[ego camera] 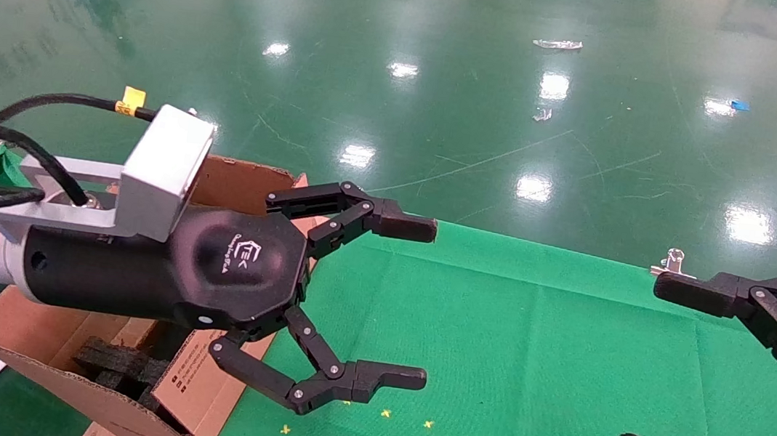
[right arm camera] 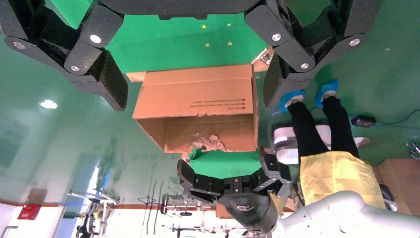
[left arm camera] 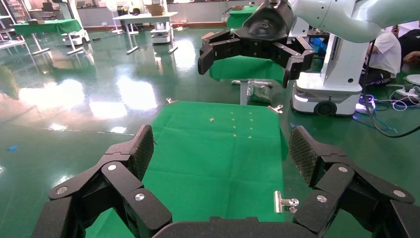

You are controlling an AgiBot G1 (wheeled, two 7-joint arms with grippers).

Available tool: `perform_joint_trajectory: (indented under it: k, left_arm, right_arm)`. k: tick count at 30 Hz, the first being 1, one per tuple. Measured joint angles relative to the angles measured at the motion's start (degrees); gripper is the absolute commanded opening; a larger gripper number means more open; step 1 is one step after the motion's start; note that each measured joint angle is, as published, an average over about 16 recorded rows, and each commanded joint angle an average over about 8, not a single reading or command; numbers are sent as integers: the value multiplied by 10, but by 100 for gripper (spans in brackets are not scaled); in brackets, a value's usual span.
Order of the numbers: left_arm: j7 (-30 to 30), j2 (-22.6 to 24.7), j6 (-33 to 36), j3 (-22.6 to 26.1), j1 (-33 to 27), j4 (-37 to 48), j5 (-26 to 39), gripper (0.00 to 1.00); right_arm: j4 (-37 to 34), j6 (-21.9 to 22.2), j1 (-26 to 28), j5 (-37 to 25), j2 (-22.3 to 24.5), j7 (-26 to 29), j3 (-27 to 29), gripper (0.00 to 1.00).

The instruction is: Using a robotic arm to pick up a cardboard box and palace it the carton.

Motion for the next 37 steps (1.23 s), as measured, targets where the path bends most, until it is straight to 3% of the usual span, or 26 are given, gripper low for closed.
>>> perform_joint_trajectory:
  k: [37]
  left_arm:
    - [0, 0, 0, 1, -1, 1, 1, 100]
  right_arm:
    - [0, 0, 0, 0, 0, 0, 0, 100]
